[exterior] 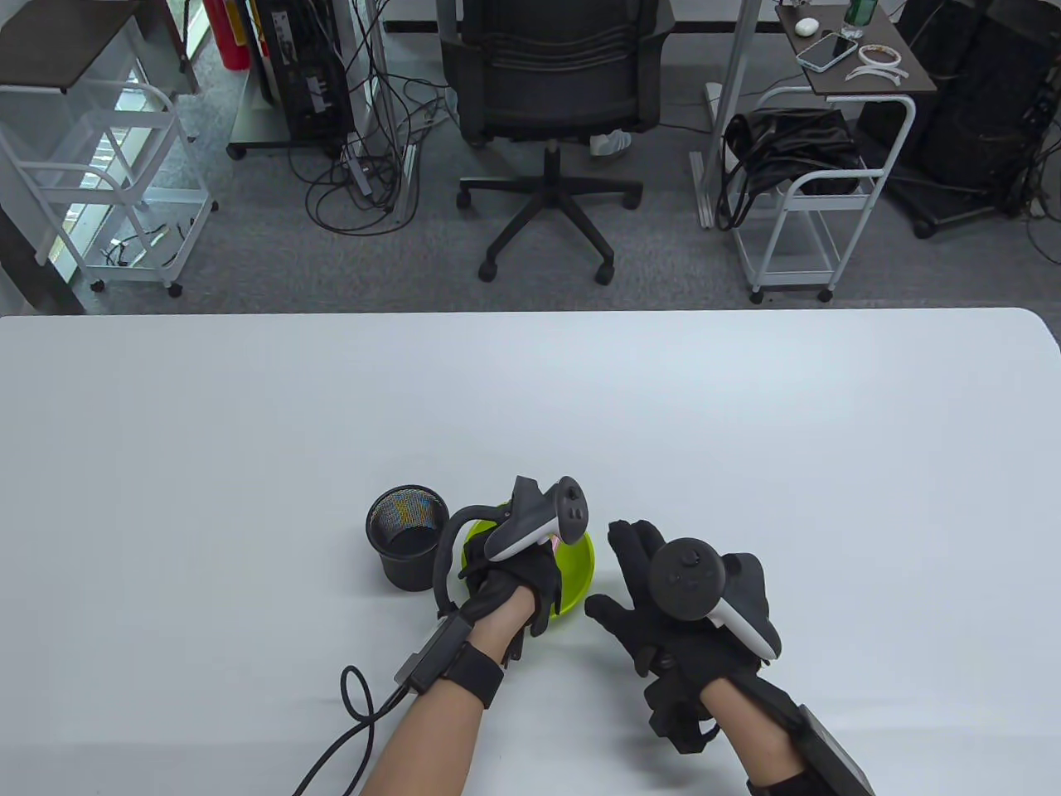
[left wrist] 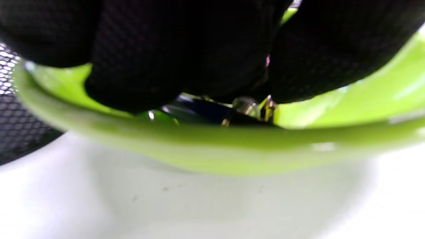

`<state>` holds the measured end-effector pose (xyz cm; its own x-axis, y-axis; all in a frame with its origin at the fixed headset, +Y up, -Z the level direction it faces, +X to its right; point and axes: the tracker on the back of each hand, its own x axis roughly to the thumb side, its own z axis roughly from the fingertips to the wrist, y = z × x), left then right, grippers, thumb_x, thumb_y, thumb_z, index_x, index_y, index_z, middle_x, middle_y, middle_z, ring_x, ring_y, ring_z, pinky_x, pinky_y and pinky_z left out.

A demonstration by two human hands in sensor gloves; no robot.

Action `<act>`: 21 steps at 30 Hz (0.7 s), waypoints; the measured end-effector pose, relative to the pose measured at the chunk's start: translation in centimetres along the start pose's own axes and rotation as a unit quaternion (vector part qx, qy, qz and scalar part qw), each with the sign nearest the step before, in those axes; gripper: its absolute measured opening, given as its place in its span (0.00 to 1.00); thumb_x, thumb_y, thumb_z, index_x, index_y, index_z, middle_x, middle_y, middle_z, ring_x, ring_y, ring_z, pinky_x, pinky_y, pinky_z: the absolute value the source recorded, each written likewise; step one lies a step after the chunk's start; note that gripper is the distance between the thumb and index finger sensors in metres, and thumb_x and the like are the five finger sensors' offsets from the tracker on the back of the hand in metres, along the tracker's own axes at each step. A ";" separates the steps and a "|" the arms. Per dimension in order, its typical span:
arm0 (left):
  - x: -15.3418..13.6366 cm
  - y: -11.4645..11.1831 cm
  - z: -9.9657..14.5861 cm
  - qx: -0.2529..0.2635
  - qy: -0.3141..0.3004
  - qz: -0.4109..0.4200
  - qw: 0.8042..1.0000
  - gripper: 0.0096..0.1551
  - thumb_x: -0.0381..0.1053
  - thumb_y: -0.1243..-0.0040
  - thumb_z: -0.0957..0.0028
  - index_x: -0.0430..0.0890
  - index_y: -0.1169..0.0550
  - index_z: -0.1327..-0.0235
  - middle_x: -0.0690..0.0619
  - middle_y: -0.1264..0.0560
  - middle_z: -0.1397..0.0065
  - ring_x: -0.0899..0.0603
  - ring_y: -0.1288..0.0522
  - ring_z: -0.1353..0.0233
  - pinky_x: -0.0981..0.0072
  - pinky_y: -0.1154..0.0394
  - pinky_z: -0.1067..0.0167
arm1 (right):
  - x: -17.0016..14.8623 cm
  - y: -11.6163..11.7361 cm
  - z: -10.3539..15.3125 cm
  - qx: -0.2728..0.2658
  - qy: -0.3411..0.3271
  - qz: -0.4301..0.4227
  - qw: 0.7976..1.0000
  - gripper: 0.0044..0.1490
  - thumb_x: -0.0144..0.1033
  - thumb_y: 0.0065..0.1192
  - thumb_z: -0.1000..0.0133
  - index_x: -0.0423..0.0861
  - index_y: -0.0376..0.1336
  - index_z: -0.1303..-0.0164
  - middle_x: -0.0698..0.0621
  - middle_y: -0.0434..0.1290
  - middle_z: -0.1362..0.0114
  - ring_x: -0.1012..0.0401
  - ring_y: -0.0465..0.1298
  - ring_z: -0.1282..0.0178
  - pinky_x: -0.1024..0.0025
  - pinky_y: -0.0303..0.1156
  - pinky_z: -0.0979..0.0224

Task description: Assemble fountain pens from components

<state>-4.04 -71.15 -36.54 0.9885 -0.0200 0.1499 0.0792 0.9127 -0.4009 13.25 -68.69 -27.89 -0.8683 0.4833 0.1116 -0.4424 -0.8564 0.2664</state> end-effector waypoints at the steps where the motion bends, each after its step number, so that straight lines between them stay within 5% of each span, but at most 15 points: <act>1: -0.2 0.1 0.1 0.004 0.000 0.001 1.000 0.28 0.56 0.27 0.52 0.37 0.16 0.49 0.53 0.16 0.60 0.41 0.17 0.61 0.43 0.22 0.58 | 0.0 0.0 0.0 0.001 0.000 0.000 1.000 0.57 0.63 0.58 0.49 0.52 0.37 0.18 0.44 0.41 0.15 0.44 0.54 0.17 0.29 0.51 0.25; 14: -2.6 1.9 2.4 0.087 -0.022 0.133 0.987 0.26 0.58 0.35 0.50 0.39 0.15 0.54 0.51 0.16 0.65 0.44 0.17 0.64 0.47 0.22 0.63 | 0.1 0.1 0.0 0.014 0.004 0.000 1.000 0.57 0.63 0.58 0.49 0.52 0.37 0.18 0.44 0.41 0.15 0.44 0.54 0.17 0.29 0.51 0.25; 21: -6.0 3.5 5.6 0.154 -0.059 0.263 0.951 0.25 0.59 0.36 0.49 0.39 0.15 0.55 0.54 0.16 0.67 0.48 0.17 0.68 0.51 0.21 0.67 | 0.1 0.4 -0.2 0.025 0.011 0.002 1.000 0.57 0.63 0.58 0.48 0.52 0.37 0.18 0.44 0.41 0.15 0.43 0.54 0.17 0.29 0.51 0.25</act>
<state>-10.45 -65.59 -33.77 0.8583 0.5013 0.1099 -0.4810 0.8605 -0.1681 12.93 -69.04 -27.99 -0.8749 0.4753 0.0925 -0.4273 -0.8477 0.3143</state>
